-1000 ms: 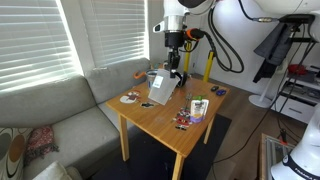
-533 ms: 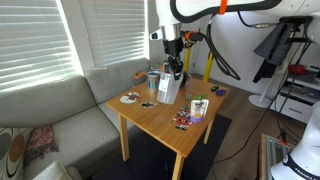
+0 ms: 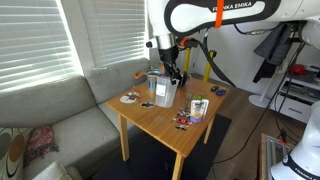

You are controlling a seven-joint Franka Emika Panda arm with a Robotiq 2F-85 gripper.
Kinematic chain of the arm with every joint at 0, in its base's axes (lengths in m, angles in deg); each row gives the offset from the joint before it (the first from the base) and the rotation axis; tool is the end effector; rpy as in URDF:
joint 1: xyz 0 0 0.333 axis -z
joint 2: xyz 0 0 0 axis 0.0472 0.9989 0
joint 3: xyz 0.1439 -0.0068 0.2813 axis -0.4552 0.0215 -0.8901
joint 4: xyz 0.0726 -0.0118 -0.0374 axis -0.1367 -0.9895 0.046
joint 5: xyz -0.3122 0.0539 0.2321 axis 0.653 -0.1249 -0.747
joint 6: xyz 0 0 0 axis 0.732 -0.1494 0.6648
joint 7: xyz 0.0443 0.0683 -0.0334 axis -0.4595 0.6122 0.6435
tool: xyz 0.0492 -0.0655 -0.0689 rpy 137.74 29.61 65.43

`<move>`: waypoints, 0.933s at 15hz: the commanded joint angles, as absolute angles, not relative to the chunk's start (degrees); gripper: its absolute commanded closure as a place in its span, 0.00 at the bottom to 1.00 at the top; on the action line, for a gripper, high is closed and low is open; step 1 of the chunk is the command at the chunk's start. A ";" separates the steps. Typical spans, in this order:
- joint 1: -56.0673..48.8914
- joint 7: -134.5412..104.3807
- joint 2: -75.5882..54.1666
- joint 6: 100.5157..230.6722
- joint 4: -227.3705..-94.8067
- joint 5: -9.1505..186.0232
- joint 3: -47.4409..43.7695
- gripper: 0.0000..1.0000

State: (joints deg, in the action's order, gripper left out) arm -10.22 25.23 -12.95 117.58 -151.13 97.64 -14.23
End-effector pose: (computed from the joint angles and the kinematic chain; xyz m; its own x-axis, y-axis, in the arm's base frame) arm 0.6014 0.1368 0.5386 0.6025 0.7609 -0.2411 0.7896 -0.6123 0.0406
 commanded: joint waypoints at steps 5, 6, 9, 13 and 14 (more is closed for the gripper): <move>-11.48 25.88 -12.61 122.41 -152.58 101.06 -15.42 0.63; -11.32 25.43 -12.61 122.61 -152.02 100.06 -15.46 0.57; -10.95 25.76 -12.82 122.41 -150.34 98.95 -15.35 0.35; -9.40 25.94 -14.05 123.52 -147.56 94.87 -15.04 0.07; -8.87 25.88 -14.47 124.44 -147.11 93.42 -14.89 0.02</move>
